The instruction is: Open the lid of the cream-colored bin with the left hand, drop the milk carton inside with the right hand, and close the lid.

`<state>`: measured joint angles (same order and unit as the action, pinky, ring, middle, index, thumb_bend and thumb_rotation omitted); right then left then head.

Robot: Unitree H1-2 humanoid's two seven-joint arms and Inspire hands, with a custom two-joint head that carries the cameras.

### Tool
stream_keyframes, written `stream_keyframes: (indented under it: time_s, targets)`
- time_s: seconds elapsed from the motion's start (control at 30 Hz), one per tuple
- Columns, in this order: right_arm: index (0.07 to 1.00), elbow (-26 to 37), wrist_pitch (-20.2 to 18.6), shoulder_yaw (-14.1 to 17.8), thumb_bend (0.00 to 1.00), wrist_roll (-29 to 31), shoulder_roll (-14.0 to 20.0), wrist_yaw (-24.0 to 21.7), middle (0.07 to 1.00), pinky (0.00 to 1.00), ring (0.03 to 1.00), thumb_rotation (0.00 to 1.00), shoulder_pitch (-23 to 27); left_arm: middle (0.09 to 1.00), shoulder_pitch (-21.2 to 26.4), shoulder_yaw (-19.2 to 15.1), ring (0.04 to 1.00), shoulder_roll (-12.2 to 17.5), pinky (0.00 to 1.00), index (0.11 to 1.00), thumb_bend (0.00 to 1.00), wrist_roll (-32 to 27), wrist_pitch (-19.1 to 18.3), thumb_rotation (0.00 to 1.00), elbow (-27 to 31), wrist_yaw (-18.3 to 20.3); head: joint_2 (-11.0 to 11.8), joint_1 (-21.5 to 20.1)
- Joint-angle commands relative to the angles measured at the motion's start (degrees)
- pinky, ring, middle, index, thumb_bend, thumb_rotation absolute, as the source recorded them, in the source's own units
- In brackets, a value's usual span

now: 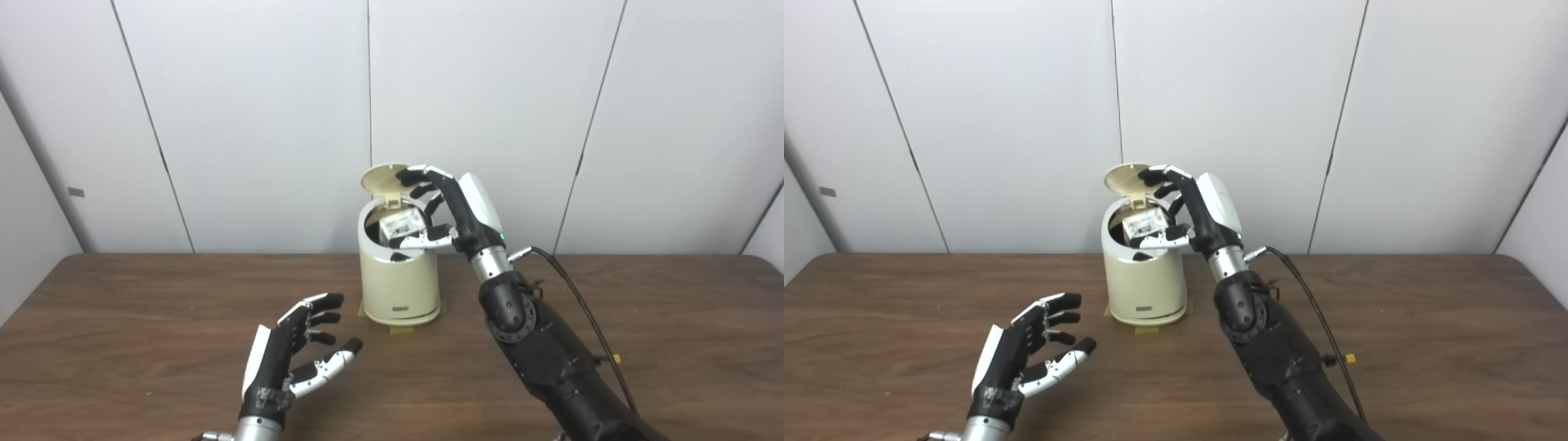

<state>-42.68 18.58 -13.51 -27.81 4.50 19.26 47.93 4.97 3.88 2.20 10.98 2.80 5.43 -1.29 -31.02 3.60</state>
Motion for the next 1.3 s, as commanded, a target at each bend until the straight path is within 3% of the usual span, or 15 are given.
stream_keyframes:
  time_s: [0.0,0.3,0.7,1.07,1.27]
  targets:
    - [0.881,1.48,0.43,0.04,0.88,-0.08,0.36,-0.35,0.875,0.58,0.74,0.11,2.05,0.775,1.61,-0.05,0.738,0.05,0.6,0.733,0.62,-0.29,0.53,0.12,2.02,0.23,0.0,0.06]
    - [0.882,0.67,1.39,0.11,0.88,-0.29,0.27,0.33,0.879,0.6,0.745,0.13,2.22,0.774,1.79,-0.05,0.738,0.17,0.6,0.734,0.62,-0.33,0.9,0.11,1.69,0.23,0.03,-0.04]
    - [0.817,1.27,6.01,0.68,0.86,-0.34,0.65,2.69,0.815,0.52,0.65,0.08,1.5,0.769,2.1,-0.04,0.724,0.29,0.59,0.734,0.62,-0.37,1.37,0.12,1.11,0.21,0.26,-0.23]
    - [0.777,14.19,8.33,1.87,0.83,2.8,3.3,2.76,0.765,0.44,0.591,0.03,-4.22,0.774,2.33,-0.13,0.73,0.42,0.59,0.738,0.61,-1.03,1.54,0.1,0.41,0.44,0.62,-0.52]
    - [0.747,21.99,8.34,0.85,0.8,5.46,5.45,6.66,0.711,0.39,0.523,0.03,-8.36,0.773,2.37,0.08,0.729,0.77,0.6,0.734,0.62,-0.78,2.14,0.11,0.01,0.26,0.67,-0.4]
